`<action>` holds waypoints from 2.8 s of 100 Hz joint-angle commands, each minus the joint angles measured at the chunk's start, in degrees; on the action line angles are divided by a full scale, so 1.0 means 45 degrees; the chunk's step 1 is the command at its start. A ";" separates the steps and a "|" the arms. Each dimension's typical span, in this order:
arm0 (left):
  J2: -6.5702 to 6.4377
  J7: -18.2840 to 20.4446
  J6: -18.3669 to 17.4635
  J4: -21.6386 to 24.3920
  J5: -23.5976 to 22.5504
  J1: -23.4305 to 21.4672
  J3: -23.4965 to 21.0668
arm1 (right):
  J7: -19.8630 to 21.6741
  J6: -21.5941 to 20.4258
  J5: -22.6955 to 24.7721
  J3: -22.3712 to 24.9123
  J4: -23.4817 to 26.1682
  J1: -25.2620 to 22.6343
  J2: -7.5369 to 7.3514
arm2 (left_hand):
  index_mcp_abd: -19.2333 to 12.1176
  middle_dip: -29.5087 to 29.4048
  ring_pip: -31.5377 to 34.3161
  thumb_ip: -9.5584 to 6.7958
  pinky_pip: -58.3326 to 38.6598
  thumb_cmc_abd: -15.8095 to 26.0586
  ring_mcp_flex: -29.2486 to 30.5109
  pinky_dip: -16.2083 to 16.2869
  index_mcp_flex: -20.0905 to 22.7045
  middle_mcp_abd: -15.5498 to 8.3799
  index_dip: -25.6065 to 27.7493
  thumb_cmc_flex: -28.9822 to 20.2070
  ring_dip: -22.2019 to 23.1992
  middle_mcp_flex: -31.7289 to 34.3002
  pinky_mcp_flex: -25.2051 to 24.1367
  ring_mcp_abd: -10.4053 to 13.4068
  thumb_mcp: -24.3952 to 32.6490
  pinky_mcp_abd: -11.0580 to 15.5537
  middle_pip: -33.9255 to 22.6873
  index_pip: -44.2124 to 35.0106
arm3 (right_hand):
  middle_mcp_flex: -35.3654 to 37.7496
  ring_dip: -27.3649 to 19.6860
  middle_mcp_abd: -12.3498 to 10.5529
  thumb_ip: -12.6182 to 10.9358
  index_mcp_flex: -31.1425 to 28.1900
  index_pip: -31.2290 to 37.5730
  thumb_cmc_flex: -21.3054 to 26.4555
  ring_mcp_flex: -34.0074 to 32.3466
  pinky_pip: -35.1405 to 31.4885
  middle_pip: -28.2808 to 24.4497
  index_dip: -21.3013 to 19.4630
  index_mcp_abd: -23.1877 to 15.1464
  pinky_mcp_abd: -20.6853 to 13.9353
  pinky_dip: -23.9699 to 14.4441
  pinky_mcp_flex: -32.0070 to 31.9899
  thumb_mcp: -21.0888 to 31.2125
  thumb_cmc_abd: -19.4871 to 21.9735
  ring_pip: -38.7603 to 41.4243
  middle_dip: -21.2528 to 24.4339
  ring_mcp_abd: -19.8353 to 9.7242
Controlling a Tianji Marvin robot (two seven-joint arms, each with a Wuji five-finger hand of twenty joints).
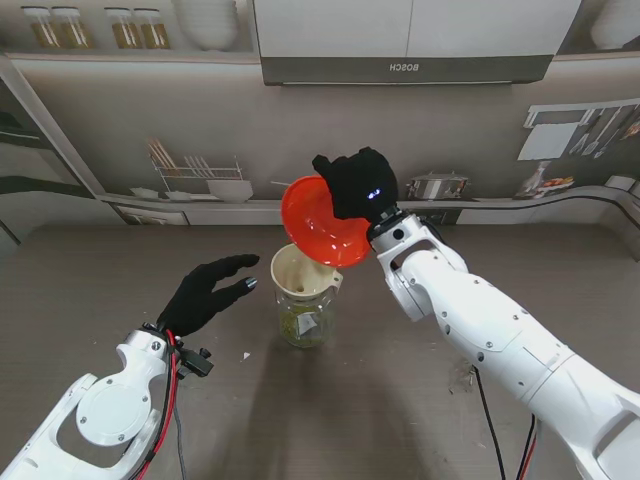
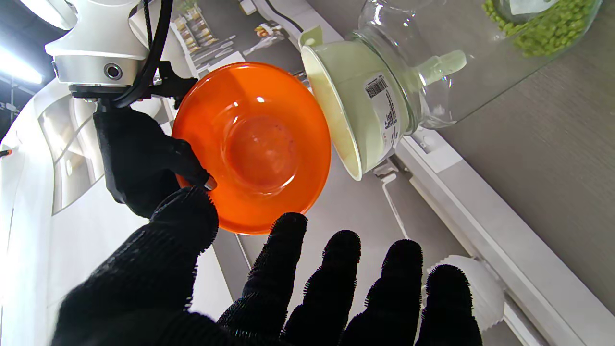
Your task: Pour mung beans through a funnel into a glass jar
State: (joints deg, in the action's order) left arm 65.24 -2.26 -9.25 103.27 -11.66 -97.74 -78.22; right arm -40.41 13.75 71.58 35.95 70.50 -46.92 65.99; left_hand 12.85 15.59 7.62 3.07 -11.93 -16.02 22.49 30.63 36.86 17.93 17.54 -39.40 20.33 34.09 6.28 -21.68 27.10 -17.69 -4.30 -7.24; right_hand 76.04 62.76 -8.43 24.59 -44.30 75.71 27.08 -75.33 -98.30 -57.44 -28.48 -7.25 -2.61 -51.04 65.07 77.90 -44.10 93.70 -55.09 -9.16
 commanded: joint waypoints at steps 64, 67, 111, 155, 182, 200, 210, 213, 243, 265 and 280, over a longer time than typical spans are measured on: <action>0.0059 0.0236 0.0019 -0.0066 0.0042 0.0025 0.0048 | 0.1476 -0.0467 0.1028 0.2493 0.1725 -0.1569 -0.0708 | -0.0019 -0.0081 0.0067 -0.0319 0.0295 0.0511 0.0197 0.0089 0.0068 0.0034 0.0010 -0.0317 0.0114 0.0196 0.0029 -0.0086 -0.0180 0.0001 0.0086 -0.0003 | 0.0495 0.0294 0.0504 -0.0032 0.0082 0.0960 0.0574 -0.0149 -0.1357 -0.0200 -0.0114 -0.0336 -0.1823 -0.0030 0.0553 0.1399 0.0606 0.0694 -0.0006 -0.2102; 0.0058 0.0237 0.0016 -0.0070 0.0038 0.0027 0.0048 | 0.1508 -0.0507 0.1049 0.2583 0.1740 -0.1650 -0.0732 | -0.0019 -0.0081 0.0068 -0.0320 0.0296 0.0514 0.0202 0.0089 0.0096 0.0033 0.0014 -0.0323 0.0114 0.0193 0.0027 -0.0105 -0.0176 0.0005 0.0087 -0.0015 | 0.0500 0.0294 0.0495 -0.0032 0.0082 0.0960 0.0570 -0.0150 -0.1359 -0.0201 -0.0114 -0.0336 -0.1821 -0.0031 0.0553 0.1399 0.0610 0.0694 -0.0007 -0.2106; 0.0056 0.0248 0.0039 -0.0090 0.0028 0.0037 0.0076 | 0.1294 -0.0884 0.0727 0.3101 0.1315 -0.2629 -0.0841 | -0.0006 -0.0082 0.0062 -0.0320 0.0298 0.0514 0.0185 0.0087 0.0078 0.0027 0.0009 -0.0319 0.0112 0.0187 0.0025 -0.0083 -0.0174 0.0000 0.0089 -0.0007 | 0.0497 0.0300 0.0518 -0.0035 0.0081 0.0954 0.0583 -0.0150 -0.1377 -0.0195 -0.0114 -0.0324 -0.1811 -0.0038 0.0559 0.1394 0.0601 0.0703 -0.0028 -0.2123; 0.0059 0.0257 0.0076 -0.0109 0.0059 0.0066 0.0108 | 0.0982 -0.1371 0.0385 0.2995 0.0576 -0.3182 -0.0926 | -0.0027 -0.0080 0.0070 -0.0320 0.0299 0.0521 0.0198 0.0087 0.0067 0.0016 0.0006 -0.0324 0.0116 0.0192 0.0021 -0.0087 -0.0182 0.0001 0.0085 -0.0003 | 0.0497 0.0305 0.0504 -0.0033 0.0080 0.0952 0.0563 -0.0150 -0.1380 -0.0184 -0.0114 -0.0318 -0.1825 -0.0036 0.0560 0.1399 0.0610 0.0708 -0.0048 -0.2133; 0.0061 0.0261 0.0116 -0.0117 0.0076 0.0080 0.0121 | 0.0902 -0.1543 0.0138 0.2813 0.0108 -0.3372 -0.0944 | -0.0031 -0.0080 0.0064 -0.0320 0.0296 0.0513 0.0194 0.0089 0.0097 0.0016 0.0011 -0.0311 0.0114 0.0189 0.0026 -0.0080 -0.0178 0.0001 0.0087 -0.0017 | 0.0498 0.0311 0.0478 -0.0031 0.0080 0.0951 0.0551 -0.0150 -0.1374 -0.0180 -0.0114 -0.0318 -0.1845 -0.0033 0.0561 0.1404 0.0619 0.0715 -0.0055 -0.2136; 0.0061 0.0271 0.0138 -0.0124 0.0086 0.0089 0.0131 | 0.0863 -0.1653 -0.0032 0.2654 -0.0247 -0.3400 -0.0953 | -0.0022 -0.0081 0.0061 -0.0318 0.0299 0.0514 0.0189 0.0088 0.0083 0.0010 0.0011 -0.0306 0.0113 0.0186 0.0017 -0.0092 -0.0173 -0.0007 0.0088 -0.0013 | 0.0500 0.0311 0.0475 -0.0028 0.0080 0.0951 0.0536 -0.0151 -0.1375 -0.0179 -0.0114 -0.0318 -0.1855 -0.0032 0.0561 0.1403 0.0621 0.0713 -0.0061 -0.2147; 0.0056 0.0287 0.0133 -0.0130 0.0080 0.0095 0.0132 | 0.0852 -0.1670 -0.0160 0.2555 -0.0434 -0.3393 -0.0936 | -0.0013 -0.0082 0.0062 -0.0320 0.0298 0.0512 0.0187 0.0088 0.0060 0.0043 0.0008 -0.0313 0.0113 0.0174 0.0020 -0.0089 -0.0160 0.0000 0.0093 -0.0004 | 0.0502 0.0309 0.0467 -0.0027 0.0080 0.0951 0.0536 -0.0151 -0.1370 -0.0175 -0.0115 -0.0318 -0.1867 -0.0030 0.0561 0.1405 0.0624 0.0706 -0.0062 -0.2154; 0.0056 0.0288 0.0128 -0.0133 0.0079 0.0097 0.0134 | 0.0846 -0.1657 -0.0202 0.2520 -0.0495 -0.3384 -0.0928 | 0.0004 -0.0082 0.0063 -0.0320 0.0303 0.0519 0.0190 0.0087 0.0073 0.0064 0.0010 -0.0320 0.0114 0.0179 0.0008 -0.0108 -0.0159 0.0009 0.0091 -0.0009 | 0.0502 0.0310 0.0467 -0.0027 0.0080 0.0951 0.0536 -0.0151 -0.1371 -0.0175 -0.0115 -0.0318 -0.1869 -0.0030 0.0562 0.1405 0.0622 0.0706 -0.0062 -0.2159; 0.0044 0.0302 -0.0024 -0.0135 0.0037 0.0126 0.0177 | 0.0929 -0.1746 -0.0641 0.2225 -0.1015 -0.3283 -0.0858 | -0.0023 -0.0078 0.0074 -0.0316 0.0297 0.0515 0.0214 0.0090 0.0132 0.0026 0.0019 -0.0309 0.0118 0.0208 0.0023 -0.0089 -0.0180 0.0004 0.0080 -0.0034 | 0.0501 0.0322 0.0433 -0.0023 0.0080 0.0951 0.0516 -0.0151 -0.1383 -0.0173 -0.0115 -0.0318 -0.1900 -0.0038 0.0565 0.1405 0.0622 0.0710 -0.0066 -0.2161; 0.0043 0.0298 -0.0072 -0.0162 0.0027 0.0136 0.0206 | 0.1081 -0.1758 -0.1062 0.1944 -0.1438 -0.3064 -0.0759 | -0.0016 -0.0081 0.0063 -0.0319 0.0301 0.0514 0.0193 0.0088 0.0081 0.0036 0.0010 -0.0318 0.0114 0.0190 0.0016 -0.0096 -0.0176 0.0000 0.0089 -0.0010 | 0.0501 0.0325 0.0434 -0.0023 0.0080 0.0950 0.0508 -0.0151 -0.1386 -0.0173 -0.0115 -0.0322 -0.1897 -0.0041 0.0565 0.1410 0.0631 0.0702 -0.0067 -0.2180; 0.0037 0.0307 -0.0120 -0.0182 0.0007 0.0147 0.0229 | 0.1237 -0.1737 -0.1355 0.1689 -0.1778 -0.2842 -0.0691 | -0.0027 -0.0080 0.0070 -0.0319 0.0295 0.0517 0.0202 0.0090 0.0092 0.0028 0.0012 -0.0310 0.0118 0.0195 0.0028 -0.0085 -0.0180 -0.0003 0.0086 -0.0015 | 0.0493 0.0321 0.0428 -0.0021 0.0083 0.0946 0.0504 -0.0153 -0.1386 -0.0170 -0.0115 -0.0329 -0.1896 -0.0042 0.0565 0.1409 0.0633 0.0688 -0.0067 -0.2196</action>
State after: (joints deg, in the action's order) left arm 65.22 -2.00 -9.57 102.55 -11.64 -97.02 -77.27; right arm -35.90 6.04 65.74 43.85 63.06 -60.17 62.47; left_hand 12.86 15.59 7.62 3.07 -11.93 -16.03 22.49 30.63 36.87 17.95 17.54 -39.40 20.33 34.10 6.28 -21.73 27.10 -17.91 -4.30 -7.24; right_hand 76.04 63.00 -8.45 24.59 -44.10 75.71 27.06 -75.34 -98.30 -57.45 -28.48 -7.26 -2.97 -51.04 65.09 77.90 -44.10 93.71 -55.09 -9.21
